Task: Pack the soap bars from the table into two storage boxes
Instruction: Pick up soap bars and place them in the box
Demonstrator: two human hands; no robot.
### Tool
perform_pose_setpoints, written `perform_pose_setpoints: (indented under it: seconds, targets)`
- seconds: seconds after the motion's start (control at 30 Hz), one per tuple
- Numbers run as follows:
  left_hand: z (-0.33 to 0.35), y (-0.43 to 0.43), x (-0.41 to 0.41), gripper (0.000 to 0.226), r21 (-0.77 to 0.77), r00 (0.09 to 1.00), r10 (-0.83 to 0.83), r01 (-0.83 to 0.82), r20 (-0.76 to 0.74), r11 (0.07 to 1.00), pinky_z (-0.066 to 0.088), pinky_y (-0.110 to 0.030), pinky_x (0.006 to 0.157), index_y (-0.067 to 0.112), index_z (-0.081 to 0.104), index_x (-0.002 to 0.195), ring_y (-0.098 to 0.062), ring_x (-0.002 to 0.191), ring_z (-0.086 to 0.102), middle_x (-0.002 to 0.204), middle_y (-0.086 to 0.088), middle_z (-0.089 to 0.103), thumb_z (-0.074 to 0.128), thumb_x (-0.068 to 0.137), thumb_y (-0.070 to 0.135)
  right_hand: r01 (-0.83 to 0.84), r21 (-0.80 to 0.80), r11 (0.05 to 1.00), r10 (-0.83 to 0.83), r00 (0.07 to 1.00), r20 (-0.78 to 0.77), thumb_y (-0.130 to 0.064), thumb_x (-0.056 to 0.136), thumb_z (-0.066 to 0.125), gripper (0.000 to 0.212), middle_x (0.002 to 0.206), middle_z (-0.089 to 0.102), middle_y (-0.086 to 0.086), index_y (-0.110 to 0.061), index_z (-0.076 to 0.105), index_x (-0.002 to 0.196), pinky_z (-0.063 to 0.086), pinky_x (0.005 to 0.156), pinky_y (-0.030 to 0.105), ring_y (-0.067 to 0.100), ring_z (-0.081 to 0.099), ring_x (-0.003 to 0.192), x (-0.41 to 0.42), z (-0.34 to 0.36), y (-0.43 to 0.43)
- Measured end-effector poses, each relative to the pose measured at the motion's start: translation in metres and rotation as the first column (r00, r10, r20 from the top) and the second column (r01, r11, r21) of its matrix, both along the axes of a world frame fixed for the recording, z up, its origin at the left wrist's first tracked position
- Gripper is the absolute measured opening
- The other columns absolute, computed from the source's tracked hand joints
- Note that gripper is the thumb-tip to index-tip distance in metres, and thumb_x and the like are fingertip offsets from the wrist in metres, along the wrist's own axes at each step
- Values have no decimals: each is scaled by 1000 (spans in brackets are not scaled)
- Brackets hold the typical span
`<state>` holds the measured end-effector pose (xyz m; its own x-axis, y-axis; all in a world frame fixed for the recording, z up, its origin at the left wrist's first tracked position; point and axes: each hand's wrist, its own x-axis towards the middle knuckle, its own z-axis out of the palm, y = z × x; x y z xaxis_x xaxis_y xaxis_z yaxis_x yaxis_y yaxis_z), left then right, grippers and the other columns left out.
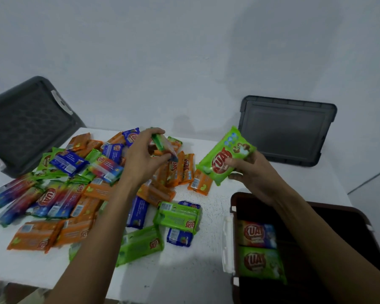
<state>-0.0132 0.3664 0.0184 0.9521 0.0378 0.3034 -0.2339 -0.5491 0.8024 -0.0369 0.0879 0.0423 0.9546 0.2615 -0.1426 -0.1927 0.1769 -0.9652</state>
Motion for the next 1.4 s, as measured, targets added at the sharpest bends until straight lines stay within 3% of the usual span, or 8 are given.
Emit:
perform_pose_setpoints:
  seconds: [0.1,0.27,0.37,0.5,0.7,1.0,1.17,1.4]
  targets:
    - [6,-22,-17,56,-177,998,-58,53,-23,983,56,-35,82,28,48,117,-8,99,63,113,10,59,79,75,9,36,-20,999,-35,998,52,-8,72,73,46,100,68,7,-13,51,113,56,67,33,26,67,91,-13,5,-14]
    - [2,-54,-39,52,-419,981,-190,158,-34,894,56,-42,87,20,45,116,-20,106,63,120,2,58,74,76,2,74,-32,997,-70,992,105,8,78,70,76,116,57,5,-38,46,132,59,72,46,29,69,99,-39,11,-44]
    - [-1,-73,-50,53,-544,971,-234,175,-40,820,55,-42,88,13,43,118,-28,111,62,127,-10,56,71,78,-8,69,-41,997,-64,990,125,3,77,71,51,113,60,12,-24,60,119,60,70,43,30,69,99,-56,13,-62]
    - [-4,-99,-64,55,-580,967,-251,174,-53,796,55,-39,86,9,44,121,-26,109,63,124,-7,57,76,77,3,145,-99,985,-136,987,90,-2,87,63,18,99,70,4,-12,69,100,61,66,41,25,70,95,-79,10,-87]
    - [-9,-132,-81,53,-625,953,-281,153,-111,765,56,-32,84,14,45,119,-18,108,63,124,-5,56,72,75,3,11,-376,927,27,995,96,-6,90,63,16,103,73,6,-12,71,102,61,70,36,21,71,94,-112,-9,-124]
    - [-10,-155,-95,55,-662,928,-337,153,-160,734,55,-24,77,11,43,119,-15,106,64,125,-7,56,71,73,3,-287,-400,871,230,955,-184,-8,89,68,23,115,68,5,-16,62,110,58,85,38,17,69,104,-131,-54,-122]
    - [-12,-158,-98,51,-653,924,-351,171,-155,738,56,-29,80,20,46,114,-19,109,62,128,-7,56,73,72,6,-303,-679,669,303,945,-123,-24,85,73,25,126,61,-6,-40,61,100,53,93,41,12,61,111,-129,-72,-117]
    - [-10,-160,-103,49,-634,912,-375,194,-164,749,56,-28,81,14,44,116,-16,106,63,127,-7,55,69,79,-6,-235,-883,407,355,931,-84,-27,93,62,22,103,61,5,-37,52,111,48,62,30,15,58,62,-138,-73,-107]
